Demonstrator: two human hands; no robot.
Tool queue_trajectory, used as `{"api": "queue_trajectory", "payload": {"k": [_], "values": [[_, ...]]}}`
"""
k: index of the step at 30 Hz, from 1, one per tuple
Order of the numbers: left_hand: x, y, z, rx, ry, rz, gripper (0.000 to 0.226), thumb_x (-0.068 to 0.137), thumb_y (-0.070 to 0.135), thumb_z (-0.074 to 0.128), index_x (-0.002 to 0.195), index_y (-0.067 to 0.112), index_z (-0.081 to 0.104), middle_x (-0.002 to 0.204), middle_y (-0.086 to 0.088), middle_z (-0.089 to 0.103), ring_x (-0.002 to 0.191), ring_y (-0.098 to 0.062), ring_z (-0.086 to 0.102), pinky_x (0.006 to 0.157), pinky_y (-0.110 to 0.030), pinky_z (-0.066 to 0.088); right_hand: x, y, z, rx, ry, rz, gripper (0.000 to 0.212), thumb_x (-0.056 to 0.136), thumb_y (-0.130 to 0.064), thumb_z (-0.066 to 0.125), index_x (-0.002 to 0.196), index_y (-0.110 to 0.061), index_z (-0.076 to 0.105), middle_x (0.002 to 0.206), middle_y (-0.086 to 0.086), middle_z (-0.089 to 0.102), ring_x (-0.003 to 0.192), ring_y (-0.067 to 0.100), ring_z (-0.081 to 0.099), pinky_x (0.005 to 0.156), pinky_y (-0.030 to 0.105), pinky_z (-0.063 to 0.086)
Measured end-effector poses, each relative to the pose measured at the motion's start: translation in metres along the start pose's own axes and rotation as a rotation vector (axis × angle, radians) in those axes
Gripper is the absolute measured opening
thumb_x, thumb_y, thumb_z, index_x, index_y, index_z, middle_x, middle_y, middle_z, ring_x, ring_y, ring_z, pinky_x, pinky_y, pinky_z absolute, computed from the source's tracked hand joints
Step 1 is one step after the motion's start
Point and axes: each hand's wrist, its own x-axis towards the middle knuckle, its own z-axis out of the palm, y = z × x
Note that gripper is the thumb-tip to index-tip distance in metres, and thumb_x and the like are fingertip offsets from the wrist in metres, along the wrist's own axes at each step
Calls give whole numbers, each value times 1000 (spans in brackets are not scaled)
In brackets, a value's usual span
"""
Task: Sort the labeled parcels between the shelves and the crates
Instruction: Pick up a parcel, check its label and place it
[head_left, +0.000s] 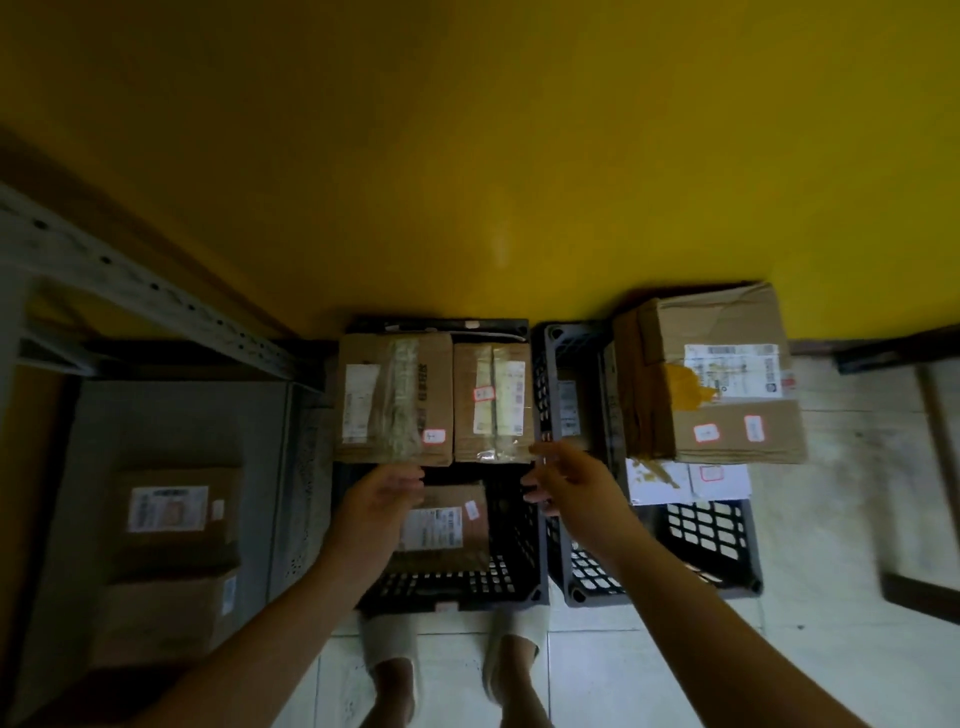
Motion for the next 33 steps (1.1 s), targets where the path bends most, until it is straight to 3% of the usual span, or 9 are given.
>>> {"api": "queue_trajectory", "payload": {"k": [1, 4, 6, 9, 14, 17, 23, 28, 33], "values": [[-20, 10, -11, -41, 11, 16, 21, 97, 9, 59, 94, 24, 73, 104, -3, 73, 101, -23, 69, 88, -42, 56, -25, -15, 1, 14, -23, -31, 28, 104, -10, 45, 129, -12, 58, 98, 5, 73, 84, 14, 71, 68, 19, 56], [-91, 50, -39, -129, 3, 87, 23, 100, 1, 51, 101, 15, 70, 100, -2, 74, 91, -14, 73, 70, -20, 56, -99, -64, 2, 45, -69, -128, 27, 104, -8, 44, 123, -15, 61, 97, 4, 74, 80, 11, 72, 67, 18, 54], [-138, 74, -54, -135, -2, 169, 23, 101, 1, 48, 108, 9, 68, 100, -1, 74, 89, -11, 73, 70, -15, 56, -146, -96, 2, 35, -111, -218, 27, 103, -6, 44, 122, -15, 62, 98, 5, 74, 82, 15, 73, 67, 19, 56], [-209, 103, -66, -169, 56, 267, 22, 102, 3, 48, 113, 5, 67, 103, -3, 74, 89, -10, 73, 74, -16, 56, -211, -133, 0, -52, -171, -351, 25, 102, -12, 50, 122, -20, 64, 99, 1, 75, 89, 17, 73, 76, 27, 60], [-338, 134, -70, -328, 270, 413, 21, 101, -1, 49, 110, 2, 68, 88, 2, 76, 81, -4, 72, 73, -15, 55, -298, -174, -2, -103, -392, -540, 22, 103, -16, 51, 120, -18, 65, 97, 0, 75, 90, 16, 73, 78, 25, 57], [-412, 129, -64, -414, 478, 486, 20, 101, 1, 52, 108, 5, 70, 94, -3, 77, 89, -14, 72, 79, -22, 57, -346, -185, 6, -212, -576, -633, 20, 104, -17, 51, 118, -20, 65, 99, 2, 74, 92, 19, 72, 82, 29, 58], [-548, 47, -58, -652, 889, 429, 23, 101, 0, 50, 105, 6, 72, 97, -14, 76, 90, -29, 71, 81, -35, 57, -445, -182, 58, -338, -903, -772, 21, 101, -7, 52, 116, -5, 66, 97, 10, 72, 81, 6, 69, 72, 18, 53], [-685, -55, -47, -855, 1300, 356, 21, 99, 0, 51, 102, 8, 71, 92, -8, 75, 82, -22, 70, 77, -30, 54, -549, -133, 139, -450, -1259, -838, 20, 100, -2, 52, 111, -9, 67, 86, 5, 73, 74, 7, 69, 68, 14, 50], [-802, -144, 3, -1014, 1605, 297, 22, 95, -6, 52, 106, 1, 69, 94, -11, 74, 82, -23, 69, 79, -30, 53, -651, -47, 193, -590, -1531, -857, 23, 100, -3, 52, 106, -19, 68, 86, 4, 75, 78, 17, 71, 71, 27, 53]]}}
